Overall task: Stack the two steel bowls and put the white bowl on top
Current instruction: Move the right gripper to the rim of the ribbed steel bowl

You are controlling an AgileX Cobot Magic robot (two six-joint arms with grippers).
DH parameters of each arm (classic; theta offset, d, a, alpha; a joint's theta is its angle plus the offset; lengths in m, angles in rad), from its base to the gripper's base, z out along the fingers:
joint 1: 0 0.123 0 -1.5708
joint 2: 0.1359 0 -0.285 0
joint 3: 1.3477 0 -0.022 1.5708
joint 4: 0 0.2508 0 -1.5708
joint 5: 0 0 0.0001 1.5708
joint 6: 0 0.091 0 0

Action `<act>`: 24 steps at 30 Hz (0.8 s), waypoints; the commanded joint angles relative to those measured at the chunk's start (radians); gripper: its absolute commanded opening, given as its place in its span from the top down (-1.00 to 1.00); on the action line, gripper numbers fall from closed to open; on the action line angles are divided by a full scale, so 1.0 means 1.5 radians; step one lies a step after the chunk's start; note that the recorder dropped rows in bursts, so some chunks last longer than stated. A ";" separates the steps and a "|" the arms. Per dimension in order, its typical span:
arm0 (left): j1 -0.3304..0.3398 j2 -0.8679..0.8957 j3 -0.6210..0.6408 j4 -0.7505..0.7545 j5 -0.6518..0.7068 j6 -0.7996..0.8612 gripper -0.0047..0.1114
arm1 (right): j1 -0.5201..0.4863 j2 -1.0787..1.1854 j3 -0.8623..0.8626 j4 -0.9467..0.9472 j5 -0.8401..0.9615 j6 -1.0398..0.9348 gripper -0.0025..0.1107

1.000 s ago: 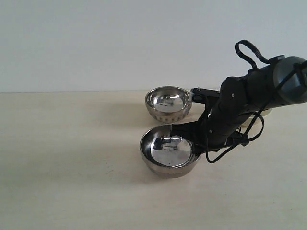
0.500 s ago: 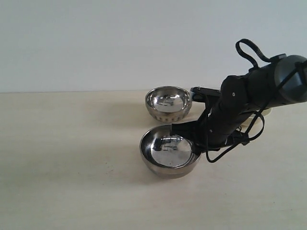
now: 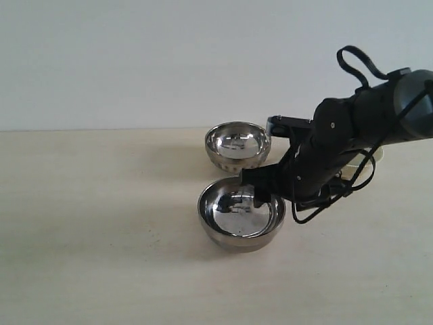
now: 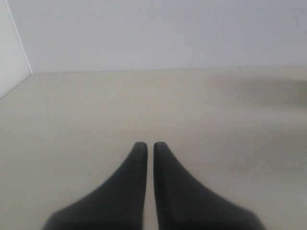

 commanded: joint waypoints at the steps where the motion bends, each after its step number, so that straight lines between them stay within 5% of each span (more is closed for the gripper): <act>1: 0.000 -0.002 0.002 -0.002 -0.004 -0.008 0.85 | -0.002 -0.052 -0.025 -0.012 0.002 -0.008 -0.21; 24: 0.000 -0.002 0.002 -0.002 -0.006 -0.008 0.85 | -0.069 0.024 -0.162 -0.008 -0.058 0.017 -0.21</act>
